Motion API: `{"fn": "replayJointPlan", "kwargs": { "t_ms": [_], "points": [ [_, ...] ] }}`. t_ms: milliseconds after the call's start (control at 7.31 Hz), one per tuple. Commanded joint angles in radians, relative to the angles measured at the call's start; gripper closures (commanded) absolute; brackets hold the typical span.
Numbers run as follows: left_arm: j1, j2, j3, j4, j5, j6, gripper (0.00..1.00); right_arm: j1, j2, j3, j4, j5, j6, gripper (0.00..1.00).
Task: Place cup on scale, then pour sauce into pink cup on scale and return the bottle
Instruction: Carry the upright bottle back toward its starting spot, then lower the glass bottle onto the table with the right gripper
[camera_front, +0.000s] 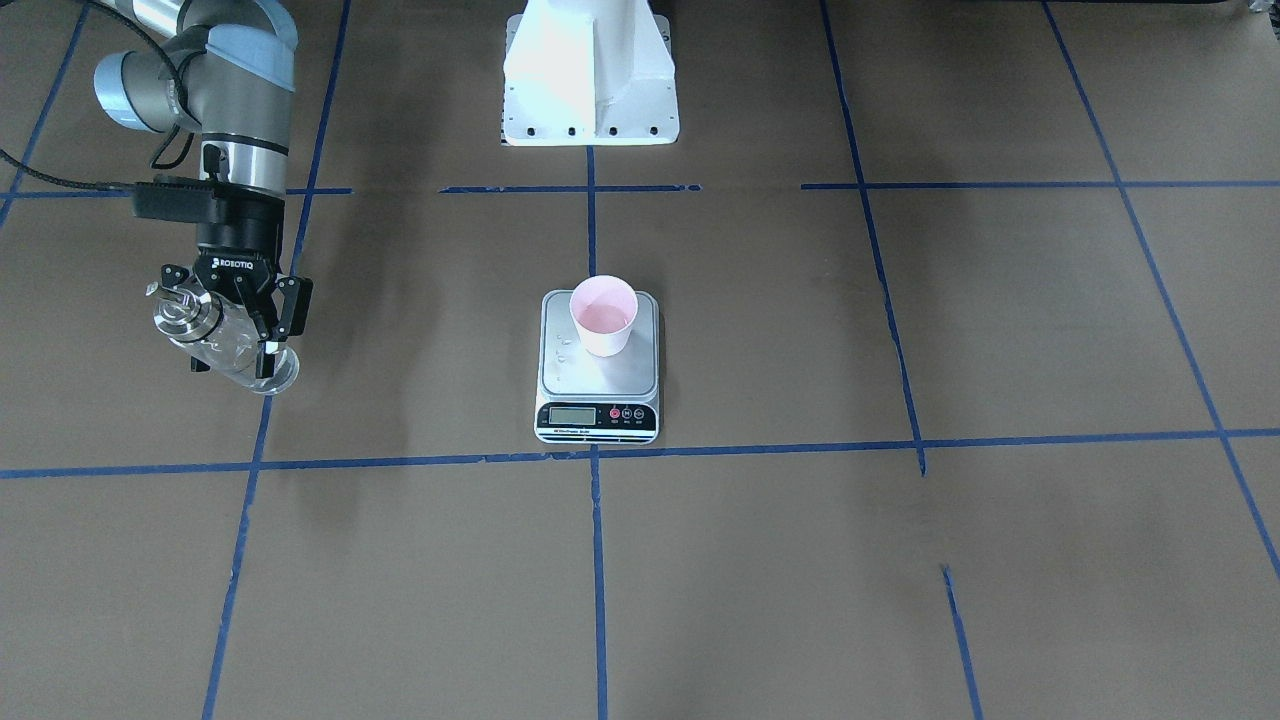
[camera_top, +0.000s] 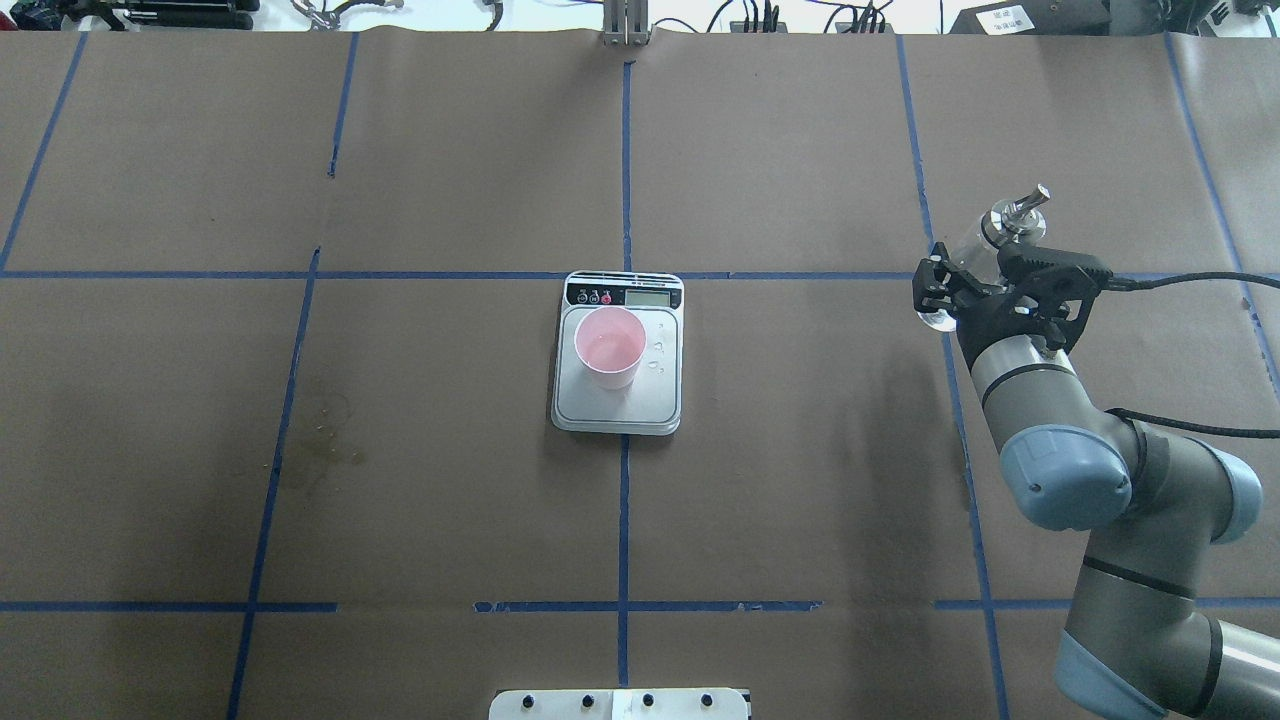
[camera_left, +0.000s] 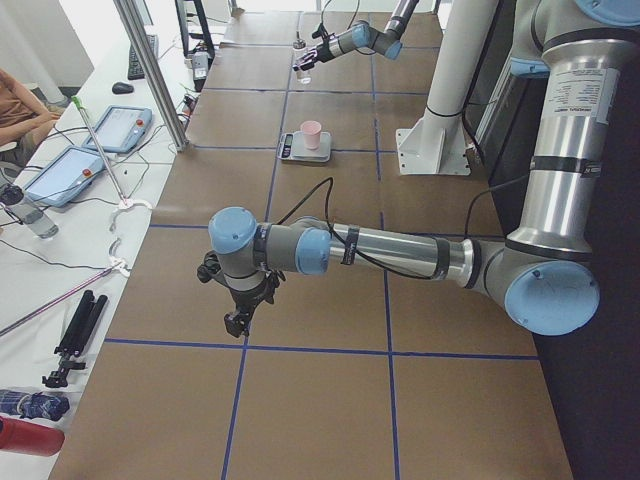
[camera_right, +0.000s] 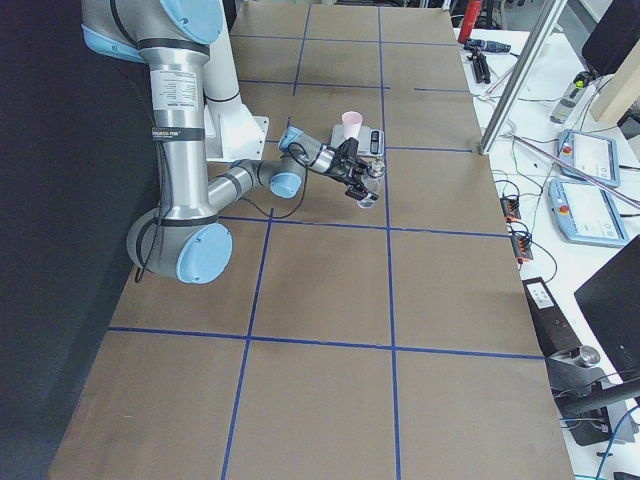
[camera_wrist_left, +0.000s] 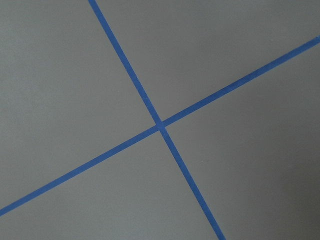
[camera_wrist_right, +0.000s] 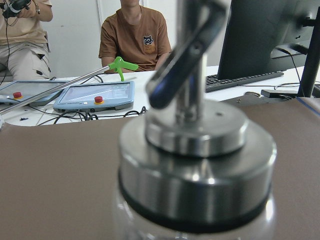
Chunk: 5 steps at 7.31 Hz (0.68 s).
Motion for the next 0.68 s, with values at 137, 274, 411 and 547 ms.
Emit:
{"fn": "replayJointPlan", "kwargs": {
  "t_ms": [137, 274, 411, 547],
  "points": [
    [0.0, -0.001, -0.001, 0.002, 0.001, 0.0, 0.0, -0.027, -0.002, -0.054, 0.03, -0.059, -0.01, 1.0],
    [0.0, -0.005, -0.003, 0.0, 0.002, 0.0, 0.0, -0.045, -0.004, -0.063, 0.028, -0.061, -0.012, 1.0],
    [0.0, -0.003, -0.003, 0.0, 0.002, 0.0, 0.0, -0.054, -0.007, -0.068, 0.028, -0.061, -0.012, 1.0],
    [0.0, -0.003, -0.001, 0.0, 0.001, 0.0, 0.0, -0.057, -0.007, -0.066, 0.028, -0.056, -0.01, 1.0]
  ]
}}
